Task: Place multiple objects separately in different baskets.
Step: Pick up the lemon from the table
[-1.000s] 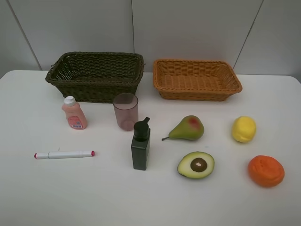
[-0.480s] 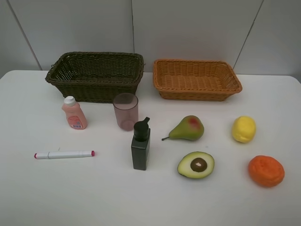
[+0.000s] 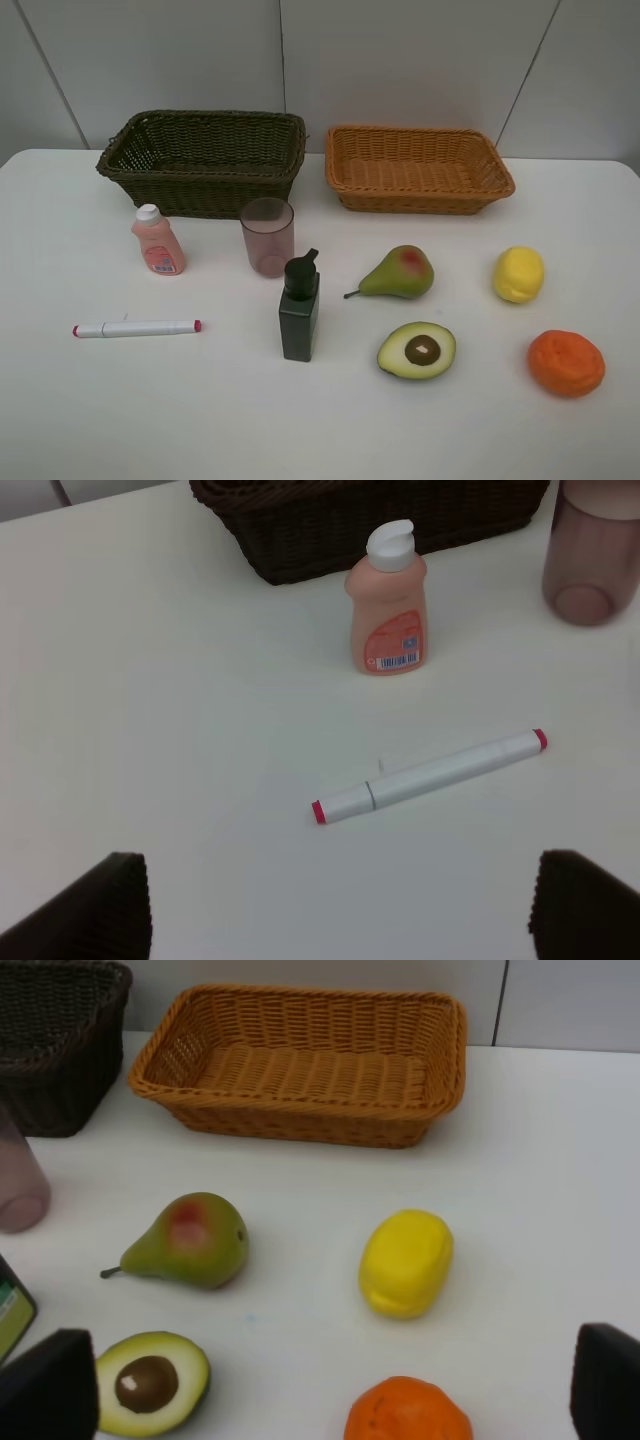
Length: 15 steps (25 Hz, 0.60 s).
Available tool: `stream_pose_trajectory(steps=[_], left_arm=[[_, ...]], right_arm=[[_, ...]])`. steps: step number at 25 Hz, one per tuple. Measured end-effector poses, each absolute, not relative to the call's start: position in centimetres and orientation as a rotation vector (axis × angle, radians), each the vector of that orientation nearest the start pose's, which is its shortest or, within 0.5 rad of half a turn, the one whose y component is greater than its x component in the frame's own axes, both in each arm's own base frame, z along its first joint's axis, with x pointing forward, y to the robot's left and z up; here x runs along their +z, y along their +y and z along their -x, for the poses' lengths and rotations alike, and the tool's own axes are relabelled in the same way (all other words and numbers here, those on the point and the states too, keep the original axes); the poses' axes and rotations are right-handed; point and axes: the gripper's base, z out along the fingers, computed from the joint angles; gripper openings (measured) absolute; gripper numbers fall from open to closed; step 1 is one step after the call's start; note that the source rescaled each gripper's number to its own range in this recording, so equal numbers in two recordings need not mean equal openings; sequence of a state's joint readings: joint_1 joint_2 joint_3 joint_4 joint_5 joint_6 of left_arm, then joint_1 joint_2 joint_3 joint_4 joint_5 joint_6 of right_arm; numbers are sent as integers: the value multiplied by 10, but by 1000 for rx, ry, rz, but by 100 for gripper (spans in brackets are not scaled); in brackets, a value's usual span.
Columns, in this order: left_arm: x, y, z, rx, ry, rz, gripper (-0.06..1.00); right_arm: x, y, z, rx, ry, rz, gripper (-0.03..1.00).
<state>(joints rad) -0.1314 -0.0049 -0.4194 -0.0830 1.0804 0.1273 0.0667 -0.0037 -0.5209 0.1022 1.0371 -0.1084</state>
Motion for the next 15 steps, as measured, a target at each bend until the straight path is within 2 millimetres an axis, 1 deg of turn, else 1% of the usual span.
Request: stream_pose_trajectory(steps=[3,5,7,11,15], left_arm=[[253,-7,-1,-104,2120,-277,100],[253,-7,-1,-104,2120,-277,100],[253,-7,-1,-104,2120,-277,100],[253,-7,-1,-104,2120,-277,100],[253,-7,-1,-104,2120,-277,100]], right_arm=[[286,8,7,118,1980,159,100],[289,9,1,134,2005,143,100],[291,10,-10,143,2052,135,100],[303,11,-34,146,2109,124,100],[309,13,-66,149,2213,116,100]])
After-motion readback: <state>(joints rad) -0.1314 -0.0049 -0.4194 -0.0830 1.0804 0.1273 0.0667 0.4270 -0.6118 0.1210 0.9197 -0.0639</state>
